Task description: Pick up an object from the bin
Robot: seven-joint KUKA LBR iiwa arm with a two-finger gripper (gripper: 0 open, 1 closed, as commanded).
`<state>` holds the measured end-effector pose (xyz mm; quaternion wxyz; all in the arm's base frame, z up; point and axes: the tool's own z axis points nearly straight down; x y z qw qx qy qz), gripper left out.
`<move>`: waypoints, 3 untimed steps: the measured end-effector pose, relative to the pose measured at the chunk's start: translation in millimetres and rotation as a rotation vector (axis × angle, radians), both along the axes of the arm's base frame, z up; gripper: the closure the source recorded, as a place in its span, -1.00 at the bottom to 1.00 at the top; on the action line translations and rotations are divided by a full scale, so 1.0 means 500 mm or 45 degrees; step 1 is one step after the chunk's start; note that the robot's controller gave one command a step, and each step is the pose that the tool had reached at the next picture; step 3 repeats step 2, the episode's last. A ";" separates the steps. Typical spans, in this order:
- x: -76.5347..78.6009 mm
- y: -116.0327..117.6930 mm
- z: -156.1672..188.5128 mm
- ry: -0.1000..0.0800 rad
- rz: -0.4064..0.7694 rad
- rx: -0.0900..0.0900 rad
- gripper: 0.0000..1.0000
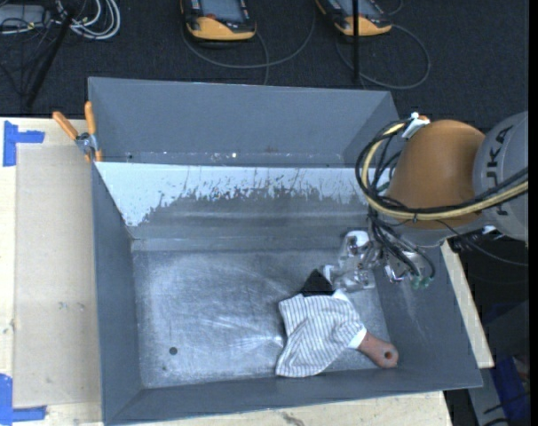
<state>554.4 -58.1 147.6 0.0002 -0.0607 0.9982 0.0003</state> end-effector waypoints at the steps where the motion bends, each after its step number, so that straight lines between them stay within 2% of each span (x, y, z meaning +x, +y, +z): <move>1: 0.014 0.008 0.089 0.011 -0.070 0.001 1.00; 2: 0.035 0.086 0.249 0.001 -0.072 0.000 1.00; 3: 0.035 0.086 0.249 0.001 -0.072 0.000 1.00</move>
Offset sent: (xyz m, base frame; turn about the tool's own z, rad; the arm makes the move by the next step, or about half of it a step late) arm 0.0174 0.0419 0.1257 0.0600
